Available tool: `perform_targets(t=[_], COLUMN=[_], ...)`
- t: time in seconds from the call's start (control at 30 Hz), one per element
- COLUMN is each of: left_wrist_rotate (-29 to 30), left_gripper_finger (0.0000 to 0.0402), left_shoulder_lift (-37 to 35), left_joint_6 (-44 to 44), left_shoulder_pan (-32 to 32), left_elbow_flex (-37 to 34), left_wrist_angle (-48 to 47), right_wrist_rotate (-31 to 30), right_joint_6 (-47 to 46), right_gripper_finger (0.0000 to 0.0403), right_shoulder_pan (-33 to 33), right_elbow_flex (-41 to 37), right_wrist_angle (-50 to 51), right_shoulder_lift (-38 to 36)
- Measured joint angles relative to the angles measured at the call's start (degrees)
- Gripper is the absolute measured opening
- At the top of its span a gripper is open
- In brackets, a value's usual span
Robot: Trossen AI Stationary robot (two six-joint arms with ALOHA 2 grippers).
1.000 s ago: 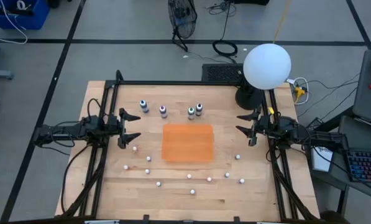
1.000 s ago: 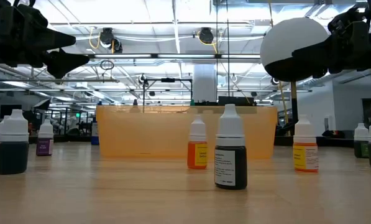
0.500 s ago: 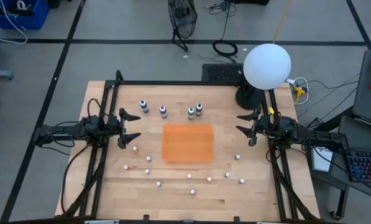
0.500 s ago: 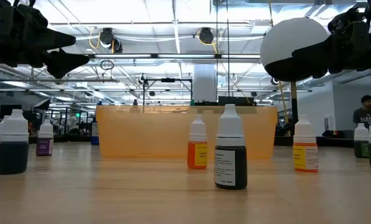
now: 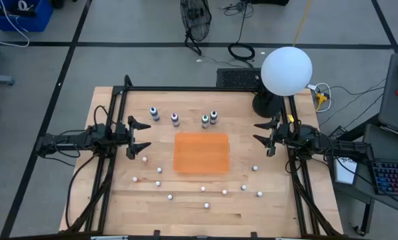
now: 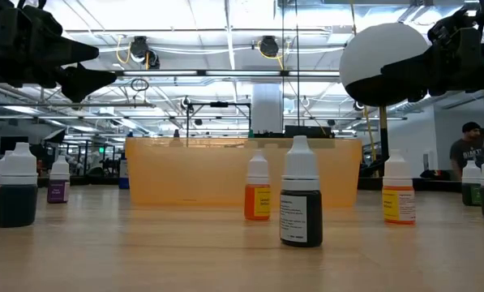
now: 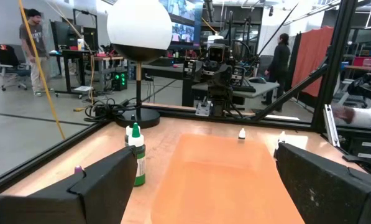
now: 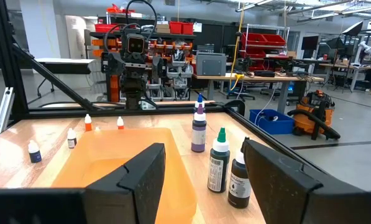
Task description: Pick & Place food coloring
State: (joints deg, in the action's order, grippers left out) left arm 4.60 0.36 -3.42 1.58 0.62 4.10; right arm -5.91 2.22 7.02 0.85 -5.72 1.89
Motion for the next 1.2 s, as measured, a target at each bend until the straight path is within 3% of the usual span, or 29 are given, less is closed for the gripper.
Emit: perform_targets(t=[0.87, 0.93, 1.1, 1.2], left_wrist_rotate=[0.0, 0.0, 0.0, 0.0], left_gripper_finger=[0.0379, 0.0379, 0.0379, 0.0379], left_shoulder_lift=[0.0, 0.0, 0.0, 0.0], left_joint_6=[0.0, 0.0, 0.0, 0.0], left_shoulder_pan=[0.0, 0.0, 0.0, 0.0], left_elbow_flex=[0.0, 0.0, 0.0, 0.0], left_wrist_angle=[0.0, 0.0, 0.0, 0.0], right_wrist_rotate=[0.0, 0.2, 4.6, 2.5], right_joint_6=[-0.4, -4.5, -30.6, -34.7], right_gripper_finger=[0.0208, 0.0208, 0.0208, 0.0208], right_shoulder_pan=[0.0, 0.0, 0.0, 0.0], right_elbow_flex=[0.0, 0.0, 0.0, 0.0], right_wrist_angle=[-0.1, 0.0, 0.1, 0.0], right_shoulder_lift=[0.0, 0.0, 0.0, 0.0])
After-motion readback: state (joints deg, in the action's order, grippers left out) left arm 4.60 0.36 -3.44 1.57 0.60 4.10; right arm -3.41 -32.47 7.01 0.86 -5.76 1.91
